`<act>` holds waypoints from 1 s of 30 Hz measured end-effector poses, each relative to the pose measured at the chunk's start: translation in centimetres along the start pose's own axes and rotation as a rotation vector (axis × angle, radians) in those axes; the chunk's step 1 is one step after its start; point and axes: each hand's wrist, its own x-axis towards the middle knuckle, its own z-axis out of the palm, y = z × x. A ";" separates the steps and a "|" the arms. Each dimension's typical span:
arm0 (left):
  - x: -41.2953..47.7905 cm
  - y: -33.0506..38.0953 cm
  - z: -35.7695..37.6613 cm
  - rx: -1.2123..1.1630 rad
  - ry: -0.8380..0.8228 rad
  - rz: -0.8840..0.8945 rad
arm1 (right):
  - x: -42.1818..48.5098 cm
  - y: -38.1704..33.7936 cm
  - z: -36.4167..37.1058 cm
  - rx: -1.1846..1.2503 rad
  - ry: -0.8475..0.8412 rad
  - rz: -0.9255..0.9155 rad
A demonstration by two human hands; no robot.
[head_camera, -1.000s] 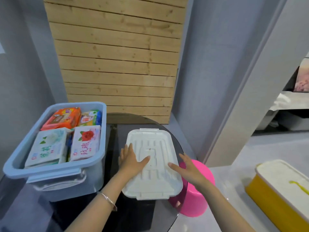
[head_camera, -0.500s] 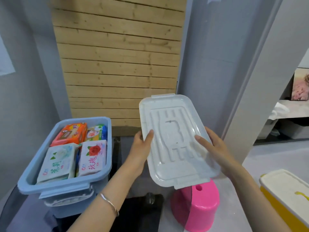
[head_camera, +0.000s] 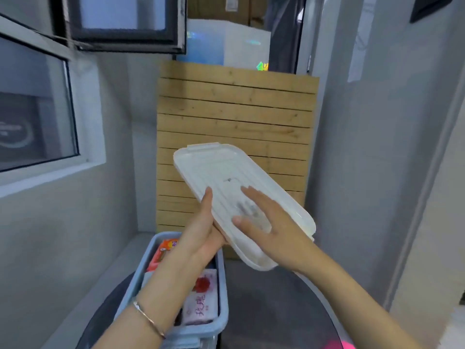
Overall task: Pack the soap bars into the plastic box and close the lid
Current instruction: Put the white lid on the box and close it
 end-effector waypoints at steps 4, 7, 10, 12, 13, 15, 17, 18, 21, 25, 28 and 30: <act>-0.4 2.1 -1.6 0.056 -0.060 0.096 | 2.4 -3.7 3.9 0.172 -0.085 -0.077; -0.9 3.9 -2.6 0.119 -0.182 0.130 | 3.8 -5.8 4.5 0.374 -0.010 -0.103; -1.6 5.3 -3.1 0.498 -0.160 0.246 | 4.9 -6.6 4.3 0.486 0.096 -0.124; -1.7 6.1 -4.0 0.740 0.051 0.370 | 5.3 -6.2 4.2 0.721 0.128 -0.018; -1.5 6.4 -5.0 0.853 0.167 0.424 | 5.4 -5.7 4.3 0.859 0.119 0.062; -1.1 6.9 -7.7 1.129 0.344 0.407 | 5.3 -4.6 5.1 1.023 0.098 0.215; -0.9 7.4 -10.2 1.248 0.417 0.264 | 5.0 -3.1 6.4 1.054 0.076 0.338; -0.9 7.5 -11.2 1.200 0.440 0.185 | 4.7 -2.4 7.1 1.075 0.066 0.396; -1.6 6.8 -13.9 0.924 0.433 -0.018 | 4.0 0.0 8.8 1.126 0.043 0.565; -1.7 3.6 -17.5 0.771 0.471 -0.151 | 2.9 2.2 11.2 0.923 0.048 0.695; -1.8 1.6 -18.9 0.720 0.528 -0.211 | 2.1 3.2 12.8 0.795 0.018 0.708; -1.8 0.4 -19.6 0.729 0.535 -0.257 | 1.8 4.1 13.4 0.754 0.019 0.731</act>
